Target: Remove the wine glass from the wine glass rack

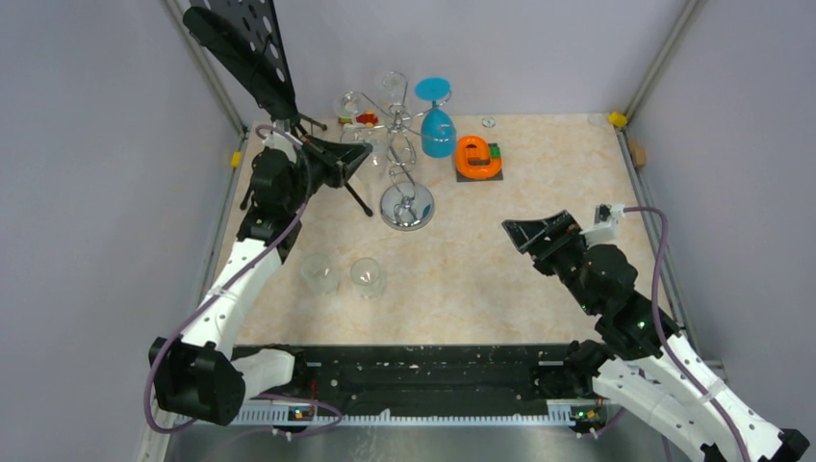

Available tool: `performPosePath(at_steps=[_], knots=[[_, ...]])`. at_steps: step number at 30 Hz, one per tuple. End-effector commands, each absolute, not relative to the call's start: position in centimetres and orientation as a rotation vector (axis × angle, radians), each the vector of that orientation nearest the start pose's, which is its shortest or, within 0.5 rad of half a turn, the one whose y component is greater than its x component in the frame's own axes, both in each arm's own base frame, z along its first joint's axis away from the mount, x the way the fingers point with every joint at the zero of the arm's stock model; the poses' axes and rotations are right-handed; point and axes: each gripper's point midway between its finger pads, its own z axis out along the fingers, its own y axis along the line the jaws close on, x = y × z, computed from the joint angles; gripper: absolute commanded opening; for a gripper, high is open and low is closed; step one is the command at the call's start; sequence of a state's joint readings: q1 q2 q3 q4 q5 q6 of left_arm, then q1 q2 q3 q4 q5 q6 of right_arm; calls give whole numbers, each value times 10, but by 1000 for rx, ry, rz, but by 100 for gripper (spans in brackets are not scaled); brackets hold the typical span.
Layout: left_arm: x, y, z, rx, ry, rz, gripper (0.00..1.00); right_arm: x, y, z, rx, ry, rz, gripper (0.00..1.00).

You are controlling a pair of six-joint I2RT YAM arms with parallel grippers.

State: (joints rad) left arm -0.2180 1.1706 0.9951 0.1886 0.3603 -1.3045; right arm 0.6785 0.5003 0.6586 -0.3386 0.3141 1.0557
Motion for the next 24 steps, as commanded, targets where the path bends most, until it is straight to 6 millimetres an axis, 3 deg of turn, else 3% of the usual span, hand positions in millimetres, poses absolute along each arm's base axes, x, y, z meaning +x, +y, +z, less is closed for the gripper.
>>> performPosePath(at_steps=[1,5,14,18,24], knots=[[331,-185,429,-430,1504,-1513,0,221,158,282,554,1724,1028,83],[324,-181,423,-438,1518,-1480,0,221,164,282,538,1729,1052,83],[298,-174,419,-453,1511,-1489,0,209,198,293,388,1677,1281,86],[282,-175,417,-456,1523,-1536,0,204,209,301,344,1628,1382,86],[247,-181,425,-415,1511,-1674,0,192,227,330,220,1539,1539,85]])
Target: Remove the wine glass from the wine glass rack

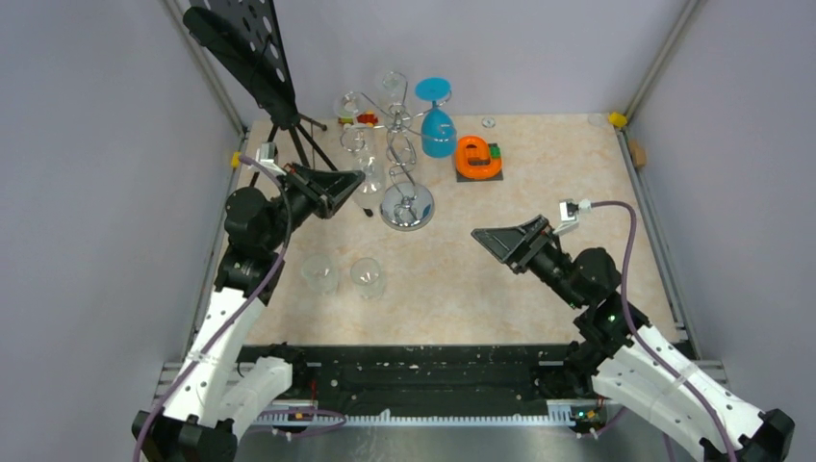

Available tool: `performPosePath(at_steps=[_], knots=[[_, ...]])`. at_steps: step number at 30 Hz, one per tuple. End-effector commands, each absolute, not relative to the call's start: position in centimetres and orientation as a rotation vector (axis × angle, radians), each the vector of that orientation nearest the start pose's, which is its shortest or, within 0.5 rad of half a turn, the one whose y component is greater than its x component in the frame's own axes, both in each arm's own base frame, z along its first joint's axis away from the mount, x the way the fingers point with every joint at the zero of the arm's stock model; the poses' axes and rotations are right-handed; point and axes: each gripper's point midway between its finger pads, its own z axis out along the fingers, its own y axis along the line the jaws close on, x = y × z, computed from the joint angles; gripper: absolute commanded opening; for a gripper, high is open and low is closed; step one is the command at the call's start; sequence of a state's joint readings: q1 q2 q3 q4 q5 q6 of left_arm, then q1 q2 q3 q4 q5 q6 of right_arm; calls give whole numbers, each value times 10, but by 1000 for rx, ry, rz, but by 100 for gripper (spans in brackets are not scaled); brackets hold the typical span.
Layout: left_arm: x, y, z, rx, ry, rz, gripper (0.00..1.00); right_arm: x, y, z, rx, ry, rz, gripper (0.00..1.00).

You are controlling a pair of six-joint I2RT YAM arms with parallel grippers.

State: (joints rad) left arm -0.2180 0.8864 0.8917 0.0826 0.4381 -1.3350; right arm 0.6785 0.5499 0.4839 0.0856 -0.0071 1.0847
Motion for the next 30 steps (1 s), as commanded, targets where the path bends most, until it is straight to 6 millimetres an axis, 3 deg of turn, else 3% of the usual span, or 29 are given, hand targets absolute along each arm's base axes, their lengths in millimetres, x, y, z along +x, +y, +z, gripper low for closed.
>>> performPosePath(at_steps=[1,9,13,19,24,30], knots=[[240,-179,429,-400,1490,-1685,0,190,231,337,182,1525,1554,84],[203,-183,452,-323,1421,-1860,0,190,250,368,101,1430,1641,84],[190,-185,465,-306,1393,-1984,0,194,265,371,89,1432,1673,84],[172,-184,487,-255,1327,-2116,0,193,286,397,40,1340,1740,84],[161,-184,502,-206,1298,-2176,0,184,304,422,-49,1224,1831,84],[154,-182,514,-188,1259,-2209,0,167,312,452,-156,1043,1950,84]])
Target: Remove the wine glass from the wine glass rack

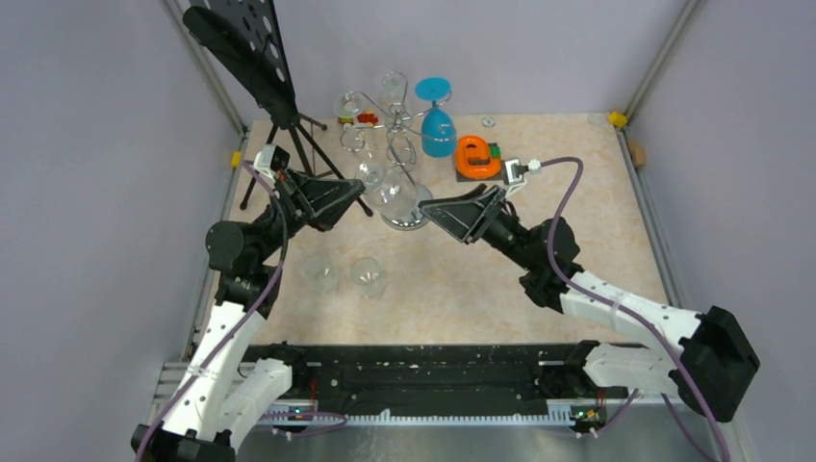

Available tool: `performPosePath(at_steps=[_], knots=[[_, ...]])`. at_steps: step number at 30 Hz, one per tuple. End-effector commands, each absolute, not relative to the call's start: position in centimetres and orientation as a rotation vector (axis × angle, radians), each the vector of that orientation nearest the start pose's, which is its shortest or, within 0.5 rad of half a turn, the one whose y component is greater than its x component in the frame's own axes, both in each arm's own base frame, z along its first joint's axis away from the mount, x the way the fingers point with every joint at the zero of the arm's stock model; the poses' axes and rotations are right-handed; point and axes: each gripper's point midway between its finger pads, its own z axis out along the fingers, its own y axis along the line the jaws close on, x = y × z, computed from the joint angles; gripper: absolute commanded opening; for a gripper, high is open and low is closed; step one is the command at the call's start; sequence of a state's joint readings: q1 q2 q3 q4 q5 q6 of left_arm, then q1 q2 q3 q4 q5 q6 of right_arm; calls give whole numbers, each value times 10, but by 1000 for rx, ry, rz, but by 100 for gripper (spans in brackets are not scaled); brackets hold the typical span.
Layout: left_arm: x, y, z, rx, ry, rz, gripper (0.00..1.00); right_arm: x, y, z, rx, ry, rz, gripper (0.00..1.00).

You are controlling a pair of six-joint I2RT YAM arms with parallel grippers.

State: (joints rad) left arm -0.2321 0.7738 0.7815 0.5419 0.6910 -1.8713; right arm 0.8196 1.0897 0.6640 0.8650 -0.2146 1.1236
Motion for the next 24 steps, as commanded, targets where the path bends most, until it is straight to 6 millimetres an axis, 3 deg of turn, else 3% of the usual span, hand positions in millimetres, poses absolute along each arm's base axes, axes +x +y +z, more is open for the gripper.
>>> performPosePath(at_steps=[1,6,10,14,24], knots=[[153,-182,516,-182,1251,-2214,0,165,313,455,-167,1023,1966,83],[145,-180,524,-161,1226,-2223,0,163,322,458,-196,1022,1958,80],[142,-179,526,-156,1219,-2226,0,143,325,470,-295,915,2019,77],[135,-177,527,-144,1196,-2285,0,106,321,487,-448,718,2079,65],[131,-174,524,-161,1173,-2373,0,90,319,502,-520,592,2019,37]])
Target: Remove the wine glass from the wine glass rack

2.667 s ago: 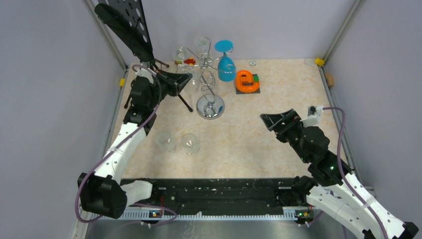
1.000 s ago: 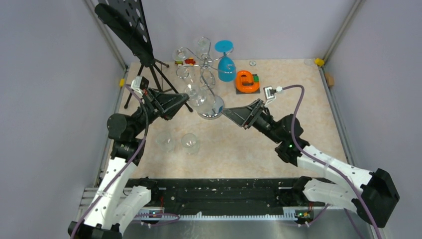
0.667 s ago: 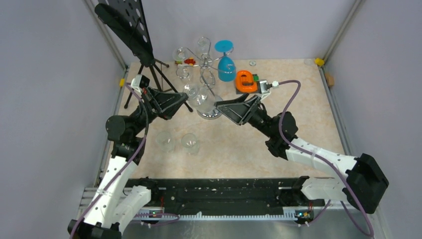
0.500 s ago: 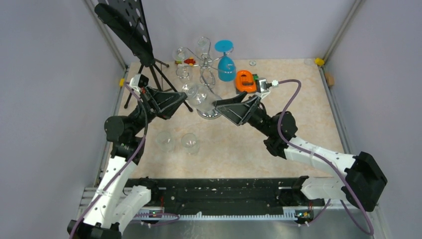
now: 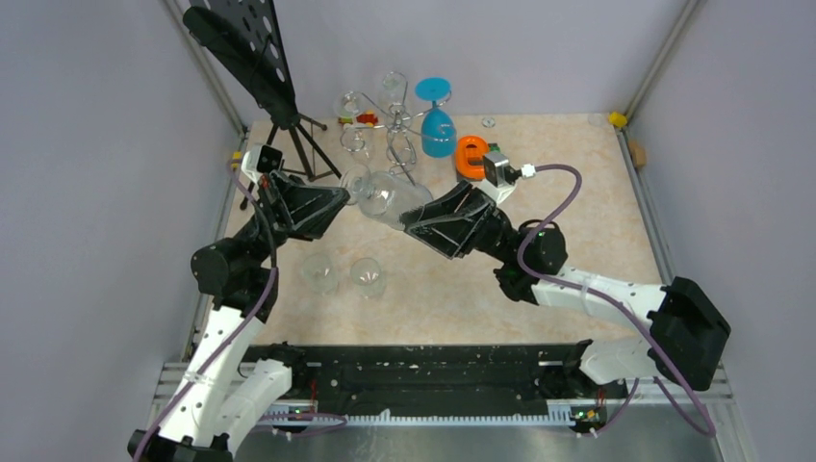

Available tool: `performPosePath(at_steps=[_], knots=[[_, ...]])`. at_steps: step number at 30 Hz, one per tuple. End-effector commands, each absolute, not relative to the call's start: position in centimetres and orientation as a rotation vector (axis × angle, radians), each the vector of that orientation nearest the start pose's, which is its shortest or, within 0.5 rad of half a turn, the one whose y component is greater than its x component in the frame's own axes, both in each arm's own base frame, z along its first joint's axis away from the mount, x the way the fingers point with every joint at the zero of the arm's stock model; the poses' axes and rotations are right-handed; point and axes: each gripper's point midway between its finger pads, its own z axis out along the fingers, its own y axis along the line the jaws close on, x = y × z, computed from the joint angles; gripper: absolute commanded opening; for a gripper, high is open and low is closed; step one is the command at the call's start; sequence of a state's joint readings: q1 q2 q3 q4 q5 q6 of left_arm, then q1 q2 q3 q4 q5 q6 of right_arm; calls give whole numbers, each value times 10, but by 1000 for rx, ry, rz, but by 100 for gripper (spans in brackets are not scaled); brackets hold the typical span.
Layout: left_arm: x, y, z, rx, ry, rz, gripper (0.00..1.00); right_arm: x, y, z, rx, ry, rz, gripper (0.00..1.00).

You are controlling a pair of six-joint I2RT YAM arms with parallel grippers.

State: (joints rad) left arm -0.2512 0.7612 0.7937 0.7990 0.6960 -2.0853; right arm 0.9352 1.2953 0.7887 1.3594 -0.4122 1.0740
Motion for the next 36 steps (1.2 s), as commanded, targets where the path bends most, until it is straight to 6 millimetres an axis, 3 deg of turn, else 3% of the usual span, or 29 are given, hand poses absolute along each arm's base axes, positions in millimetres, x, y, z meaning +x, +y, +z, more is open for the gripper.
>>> performPosePath(at_steps=[1,7,10,12,16,22,24,28,30,33,36], knots=[[135,-174,519,-186,1176,-2375,0,90,320,503,-521,590,2014,34],[148,-173,507,-261,1170,-2377,0,102,323,509,-486,628,1939,0],[150,-175,504,-252,1178,-2361,3,110,324,509,-453,656,1900,0],[151,-176,504,-229,1179,-2334,25,116,323,507,-419,677,1873,0],[156,-185,496,-170,1253,-2236,57,131,315,504,-327,730,1803,0],[170,-195,470,-127,1368,-2070,75,161,301,486,-181,935,1621,0],[165,-197,470,-34,1364,-2011,90,172,297,474,-149,1071,1535,0],[131,-203,478,326,1316,-1853,94,176,283,450,-204,1346,1333,0],[131,-203,472,399,1337,-1714,95,180,268,431,-195,1494,1206,0],[153,-193,453,355,1434,-1422,95,179,247,411,-226,1649,1050,0],[184,-170,429,232,1534,-1134,95,172,243,389,-340,1774,956,0]])
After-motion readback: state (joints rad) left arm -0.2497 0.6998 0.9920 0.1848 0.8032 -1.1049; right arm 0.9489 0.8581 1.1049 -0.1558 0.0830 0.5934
